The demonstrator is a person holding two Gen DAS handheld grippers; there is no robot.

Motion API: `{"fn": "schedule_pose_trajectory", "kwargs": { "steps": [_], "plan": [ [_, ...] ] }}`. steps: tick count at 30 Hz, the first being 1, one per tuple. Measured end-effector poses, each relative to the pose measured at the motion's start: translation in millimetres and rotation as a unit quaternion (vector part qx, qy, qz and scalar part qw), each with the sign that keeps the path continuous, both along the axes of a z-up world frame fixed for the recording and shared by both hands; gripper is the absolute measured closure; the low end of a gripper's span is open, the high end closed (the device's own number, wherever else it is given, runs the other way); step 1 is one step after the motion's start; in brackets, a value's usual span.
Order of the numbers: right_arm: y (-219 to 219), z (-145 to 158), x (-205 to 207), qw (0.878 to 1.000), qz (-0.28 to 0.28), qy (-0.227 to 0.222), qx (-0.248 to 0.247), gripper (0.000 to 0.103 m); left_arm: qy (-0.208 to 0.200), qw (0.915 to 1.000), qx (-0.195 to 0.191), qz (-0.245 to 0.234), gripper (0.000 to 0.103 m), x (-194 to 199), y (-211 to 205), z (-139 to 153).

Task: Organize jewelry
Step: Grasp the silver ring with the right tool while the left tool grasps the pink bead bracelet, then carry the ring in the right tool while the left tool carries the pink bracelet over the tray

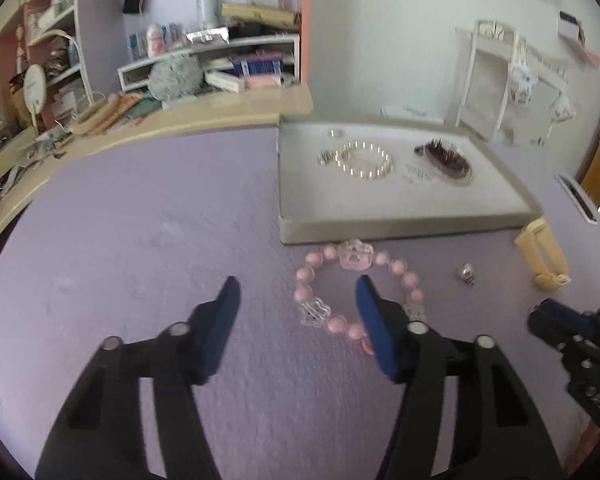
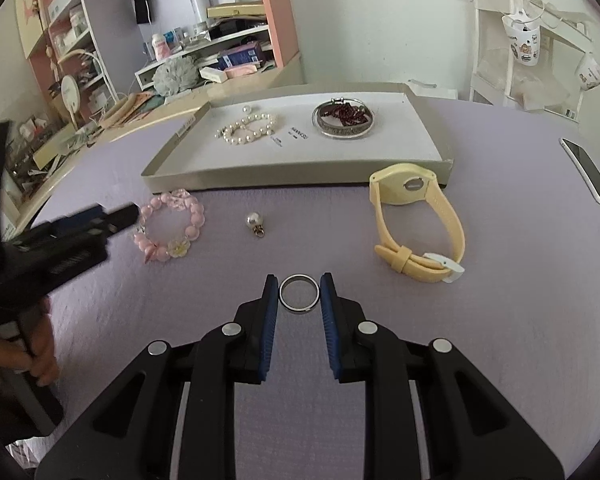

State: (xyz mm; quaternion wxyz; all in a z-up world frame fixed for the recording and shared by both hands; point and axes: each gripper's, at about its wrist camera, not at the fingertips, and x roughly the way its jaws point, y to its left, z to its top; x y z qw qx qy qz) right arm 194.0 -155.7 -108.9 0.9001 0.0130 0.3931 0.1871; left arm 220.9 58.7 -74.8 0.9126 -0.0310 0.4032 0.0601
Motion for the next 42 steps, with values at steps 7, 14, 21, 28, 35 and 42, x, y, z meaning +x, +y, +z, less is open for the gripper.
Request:
{"fn": "schedule_pose_trajectory", "kwargs": {
  "steps": [7, 14, 21, 28, 35, 42],
  "plan": [
    [1, 6, 4, 1.000, 0.000, -0.005, 0.007, 0.080, 0.034, 0.9991, -0.027, -0.002, 0.070, 18, 1, -17],
    [3, 9, 2, 1.000, -0.002, -0.009, 0.010, 0.080, 0.039, 0.9988, -0.030, -0.002, 0.090, 17, -1, -15],
    [-3, 26, -2, 0.999, -0.005, -0.031, 0.018, 0.080, 0.013, 0.9990, -0.039, -0.016, 0.090, 1, 1, 1],
    [-11, 47, -1, 0.998, -0.014, -0.049, 0.031, 0.080, -0.023, 0.9983, -0.033, -0.042, 0.090, -13, -5, 41],
    [-17, 71, 3, 0.997, -0.025, -0.064, 0.037, 0.080, -0.048, 0.9966, -0.034, -0.058, 0.090, -13, -12, 80],
    [-20, 96, 19, 0.995, -0.035, -0.079, 0.044, 0.080, -0.072, 0.9941, -0.043, -0.067, 0.090, 2, -13, 121]
  ]
}}
